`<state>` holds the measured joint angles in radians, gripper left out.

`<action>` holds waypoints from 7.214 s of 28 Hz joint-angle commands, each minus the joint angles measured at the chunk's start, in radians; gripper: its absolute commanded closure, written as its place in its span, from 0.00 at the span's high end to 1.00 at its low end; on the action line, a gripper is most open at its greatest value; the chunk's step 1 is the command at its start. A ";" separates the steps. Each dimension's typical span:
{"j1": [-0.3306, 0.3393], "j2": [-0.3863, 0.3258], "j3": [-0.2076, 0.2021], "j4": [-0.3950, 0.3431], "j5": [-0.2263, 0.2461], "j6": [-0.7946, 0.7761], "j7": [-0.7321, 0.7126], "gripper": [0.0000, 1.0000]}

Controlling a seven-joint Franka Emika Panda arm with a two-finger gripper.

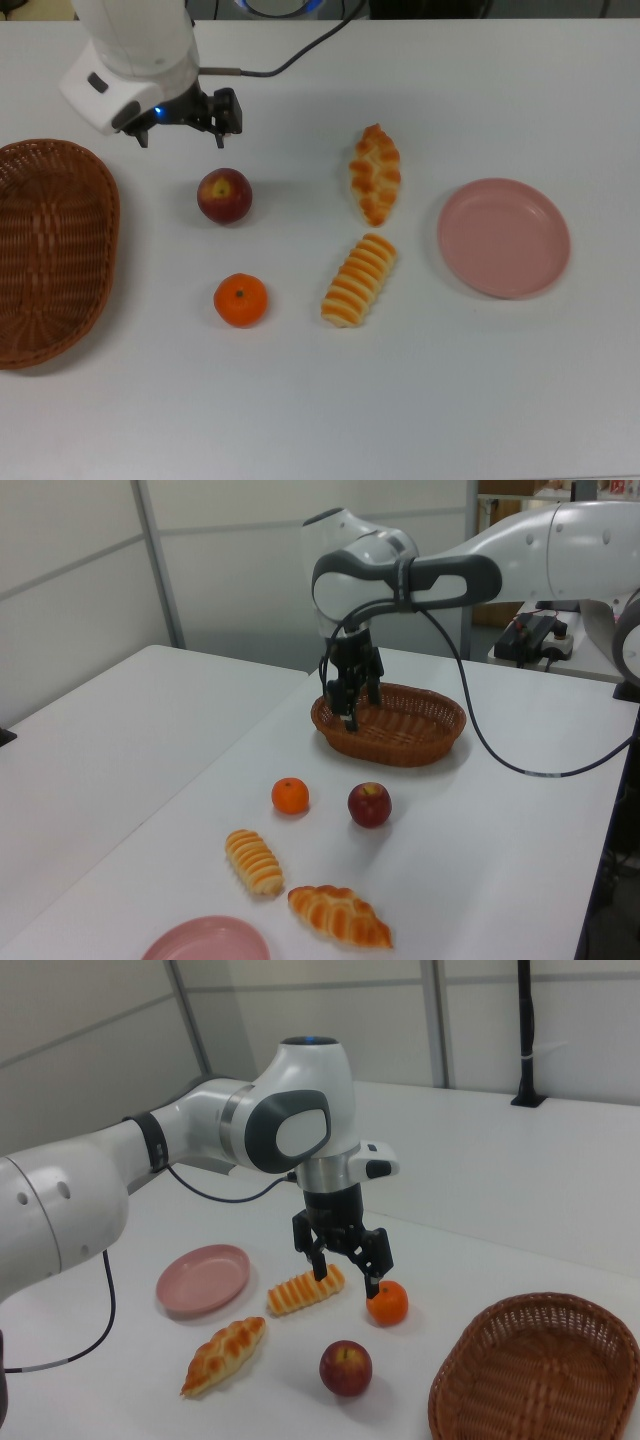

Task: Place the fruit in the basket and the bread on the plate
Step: 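Move the gripper from above the basket toward the red apple, then lower the gripper and grasp the red apple, then carry the apple into the woven basket and release it, then move to the orange mandarin and grasp it, then carry the mandarin into the basket beside the apple and release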

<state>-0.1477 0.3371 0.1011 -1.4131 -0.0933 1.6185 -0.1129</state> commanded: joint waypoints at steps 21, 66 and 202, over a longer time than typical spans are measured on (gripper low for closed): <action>0.145 0.174 -0.004 -0.090 -0.212 -0.039 -0.011 1.00; -0.170 0.194 -0.017 0.045 -0.080 0.495 0.041 0.05; -0.168 0.275 -0.090 0.011 -0.009 0.799 0.121 1.00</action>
<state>-0.3250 0.6725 0.0093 -1.3660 -0.1141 2.4175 0.0154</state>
